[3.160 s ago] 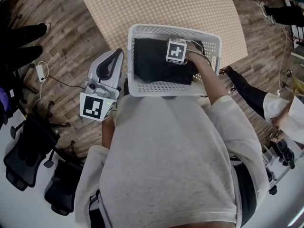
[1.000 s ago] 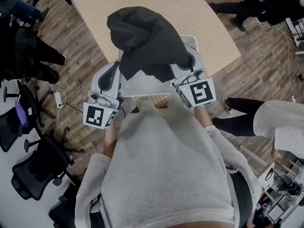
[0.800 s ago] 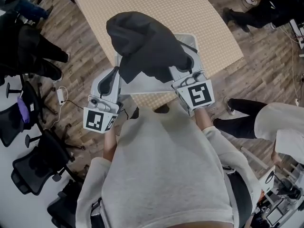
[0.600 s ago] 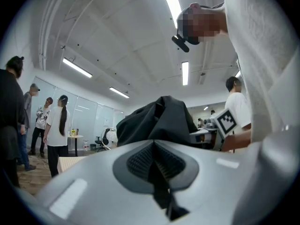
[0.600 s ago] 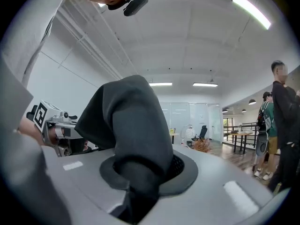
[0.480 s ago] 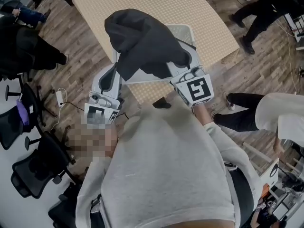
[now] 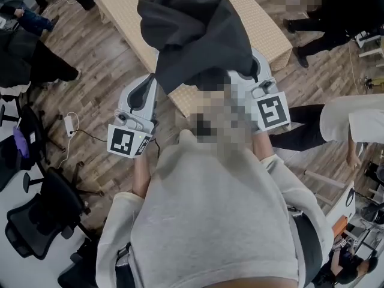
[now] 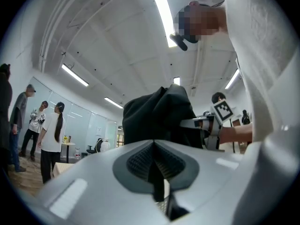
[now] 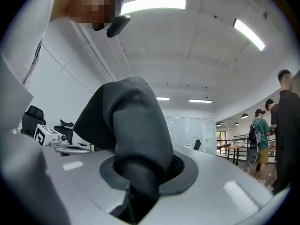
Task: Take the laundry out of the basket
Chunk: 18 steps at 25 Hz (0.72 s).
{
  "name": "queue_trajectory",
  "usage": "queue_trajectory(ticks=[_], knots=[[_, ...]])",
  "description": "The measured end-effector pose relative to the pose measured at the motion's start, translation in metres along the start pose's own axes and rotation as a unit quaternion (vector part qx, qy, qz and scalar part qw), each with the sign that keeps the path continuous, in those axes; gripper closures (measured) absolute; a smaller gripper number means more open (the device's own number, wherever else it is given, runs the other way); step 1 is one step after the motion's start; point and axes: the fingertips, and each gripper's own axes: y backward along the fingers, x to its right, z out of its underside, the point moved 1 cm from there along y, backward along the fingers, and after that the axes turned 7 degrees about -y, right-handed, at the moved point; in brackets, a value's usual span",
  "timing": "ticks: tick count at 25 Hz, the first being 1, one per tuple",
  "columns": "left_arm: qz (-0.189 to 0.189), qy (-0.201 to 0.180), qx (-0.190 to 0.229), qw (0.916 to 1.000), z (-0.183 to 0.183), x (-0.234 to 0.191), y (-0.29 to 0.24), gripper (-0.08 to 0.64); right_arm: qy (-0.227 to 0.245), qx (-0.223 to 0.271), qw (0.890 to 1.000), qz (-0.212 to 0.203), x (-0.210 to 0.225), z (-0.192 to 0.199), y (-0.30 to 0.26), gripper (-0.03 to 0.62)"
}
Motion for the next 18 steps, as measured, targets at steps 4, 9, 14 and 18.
queue_trajectory(ticks=[4, 9, 14, 18], knots=[[0.012, 0.010, 0.007, 0.9999, -0.015, 0.019, 0.031, 0.554, -0.005, -0.011, 1.000, 0.013, -0.037, -0.002, 0.043, 0.497], [0.021, 0.013, 0.000, 0.9997, -0.013, 0.056, 0.047, 0.554, -0.037, -0.026, 0.999, 0.017, -0.056, 0.024, 0.094, 0.497], [0.023, 0.009, -0.005, 0.9997, -0.022, 0.100, 0.067, 0.554, -0.054, -0.030, 0.998, 0.017, -0.070, 0.033, 0.151, 0.497], [0.023, 0.006, -0.009, 0.9997, -0.034, 0.147, 0.082, 0.554, -0.056, -0.030, 0.998, 0.008, -0.078, 0.034, 0.201, 0.497]])
